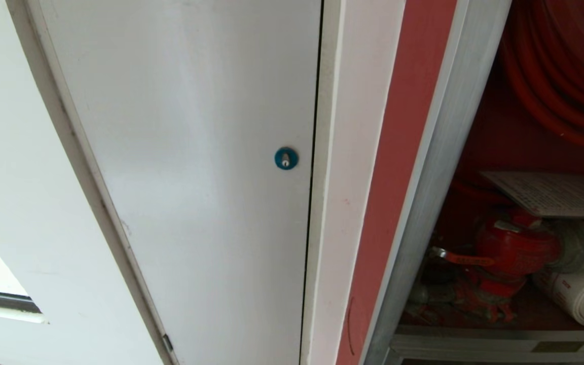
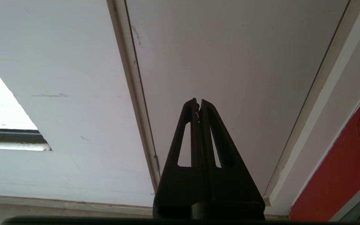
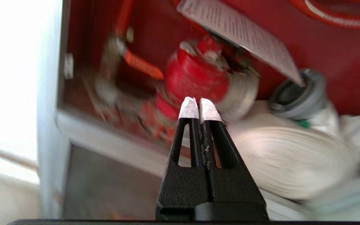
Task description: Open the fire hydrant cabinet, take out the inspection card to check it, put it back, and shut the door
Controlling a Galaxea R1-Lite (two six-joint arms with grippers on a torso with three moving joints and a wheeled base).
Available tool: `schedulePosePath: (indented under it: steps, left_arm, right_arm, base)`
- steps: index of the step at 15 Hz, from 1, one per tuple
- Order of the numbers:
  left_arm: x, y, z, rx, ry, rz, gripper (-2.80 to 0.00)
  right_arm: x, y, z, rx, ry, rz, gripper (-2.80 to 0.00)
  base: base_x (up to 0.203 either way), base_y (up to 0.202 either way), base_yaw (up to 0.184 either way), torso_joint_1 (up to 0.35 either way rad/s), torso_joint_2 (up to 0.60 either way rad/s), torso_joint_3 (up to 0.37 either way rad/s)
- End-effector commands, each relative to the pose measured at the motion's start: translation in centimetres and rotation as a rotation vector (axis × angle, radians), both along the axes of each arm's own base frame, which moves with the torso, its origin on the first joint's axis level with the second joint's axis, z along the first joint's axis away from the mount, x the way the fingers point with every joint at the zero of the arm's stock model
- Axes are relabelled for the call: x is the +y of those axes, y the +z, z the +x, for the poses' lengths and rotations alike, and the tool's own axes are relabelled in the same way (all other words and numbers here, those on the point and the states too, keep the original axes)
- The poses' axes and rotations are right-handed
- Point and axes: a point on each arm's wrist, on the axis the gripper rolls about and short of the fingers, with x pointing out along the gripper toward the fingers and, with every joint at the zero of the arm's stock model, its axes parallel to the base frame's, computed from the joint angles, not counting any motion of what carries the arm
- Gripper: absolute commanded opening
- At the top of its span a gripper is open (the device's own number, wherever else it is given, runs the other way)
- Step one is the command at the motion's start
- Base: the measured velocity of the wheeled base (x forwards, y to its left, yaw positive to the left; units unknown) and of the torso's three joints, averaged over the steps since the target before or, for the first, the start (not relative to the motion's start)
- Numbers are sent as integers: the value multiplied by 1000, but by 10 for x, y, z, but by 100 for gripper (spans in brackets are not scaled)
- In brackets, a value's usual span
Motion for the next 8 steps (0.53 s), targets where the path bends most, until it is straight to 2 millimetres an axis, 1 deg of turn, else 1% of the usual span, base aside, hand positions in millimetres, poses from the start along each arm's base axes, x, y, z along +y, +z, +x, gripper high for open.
schedulePosePath:
  steps: [1, 2, 3, 4, 6, 8]
  left_arm:
    - [0, -2, 0, 6, 0, 0, -280]
    - [0, -2, 1, 7, 0, 0, -280]
    - [0, -2, 1, 6, 0, 0, -280]
    - [0, -2, 1, 7, 0, 0, -280]
    - [0, -2, 1, 7, 0, 0, -280]
    - [0, -2, 0, 5, 0, 0, -280]
  right_arm:
    - [0, 12, 2, 115, 7, -49, -280]
    - [0, 18, -1, 180, 8, -93, -280]
    - [-1, 24, -5, 254, -9, -173, -280]
    - [-3, 28, -6, 325, -62, -312, -280]
    - [-8, 33, -1, 442, -178, -592, -280]
    - [-10, 37, 4, 521, -201, -809, -280]
  base:
    - [0, 0, 0, 0, 0, 0]
    - [0, 0, 0, 0, 0, 0]
    - [0, 0, 0, 0, 0, 0]
    - [0, 0, 0, 0, 0, 0]
    - [0, 0, 0, 0, 0, 0]
    - [0, 0, 0, 0, 0, 0]
